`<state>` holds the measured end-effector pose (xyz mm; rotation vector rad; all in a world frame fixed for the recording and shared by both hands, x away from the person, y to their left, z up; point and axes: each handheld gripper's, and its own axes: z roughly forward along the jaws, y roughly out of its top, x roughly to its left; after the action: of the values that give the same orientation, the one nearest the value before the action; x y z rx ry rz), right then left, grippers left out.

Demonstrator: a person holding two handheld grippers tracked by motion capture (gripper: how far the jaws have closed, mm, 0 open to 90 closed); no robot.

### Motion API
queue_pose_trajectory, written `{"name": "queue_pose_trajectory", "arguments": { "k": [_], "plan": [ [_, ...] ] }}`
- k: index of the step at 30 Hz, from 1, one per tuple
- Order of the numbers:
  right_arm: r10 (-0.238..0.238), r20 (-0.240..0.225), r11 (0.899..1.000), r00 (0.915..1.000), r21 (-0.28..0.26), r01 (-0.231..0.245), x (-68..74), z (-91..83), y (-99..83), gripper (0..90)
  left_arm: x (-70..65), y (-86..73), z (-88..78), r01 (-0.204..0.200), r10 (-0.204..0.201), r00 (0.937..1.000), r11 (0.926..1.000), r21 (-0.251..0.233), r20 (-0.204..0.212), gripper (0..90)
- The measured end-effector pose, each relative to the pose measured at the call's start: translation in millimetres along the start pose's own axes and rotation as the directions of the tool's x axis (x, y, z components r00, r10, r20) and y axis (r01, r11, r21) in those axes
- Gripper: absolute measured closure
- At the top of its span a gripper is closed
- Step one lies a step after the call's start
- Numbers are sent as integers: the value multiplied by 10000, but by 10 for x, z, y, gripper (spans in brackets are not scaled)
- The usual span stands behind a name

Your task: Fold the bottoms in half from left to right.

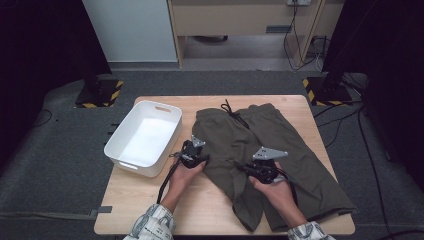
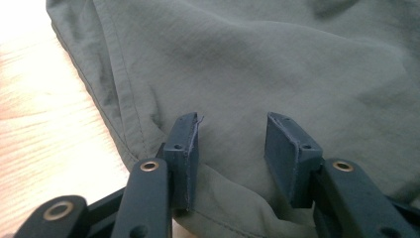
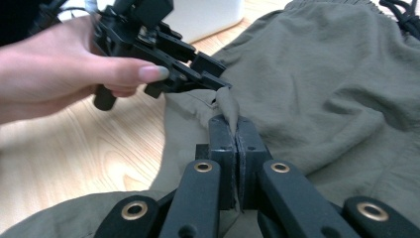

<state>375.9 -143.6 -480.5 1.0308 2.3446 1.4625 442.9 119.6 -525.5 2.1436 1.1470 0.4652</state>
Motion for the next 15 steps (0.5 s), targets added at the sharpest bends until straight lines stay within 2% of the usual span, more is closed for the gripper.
{"name": "queue_pose_trajectory", "arguments": {
  "k": [4, 7, 9, 11, 13, 15],
  "plan": [
    [74, -33, 9999, 10000, -70, -74, -8, -8, -9, 888, -31, -55, -43, -20, 21, 10000, 10000, -86, 13, 560],
    [-95, 2, 9999, 10000, 36, 95, 6, -7, -20, 888, -66, -103, -85, -68, 69, 10000, 9999, -126, 32, 560],
    [57, -51, 10000, 10000, -77, -58, 16, -28, -30, 888, -94, -143, -119, -163, 164, 9998, 9997, -165, 66, 561],
    [-97, -53, 9999, 9999, -32, 97, 30, -40, -36, 888, -109, -177, -140, -96, 97, 9999, 9996, -256, 47, 562],
    [3, -76, 10000, 10000, -52, -3, 33, -51, -47, 888, -123, -179, -165, -82, 83, 9999, 9999, -99, 76, 559],
    [-88, -55, 10000, 9999, -26, 88, 37, -60, -57, 887, -122, -159, -180, 45, -45, 10000, 10000, -76, 68, 508]
  ]
}}
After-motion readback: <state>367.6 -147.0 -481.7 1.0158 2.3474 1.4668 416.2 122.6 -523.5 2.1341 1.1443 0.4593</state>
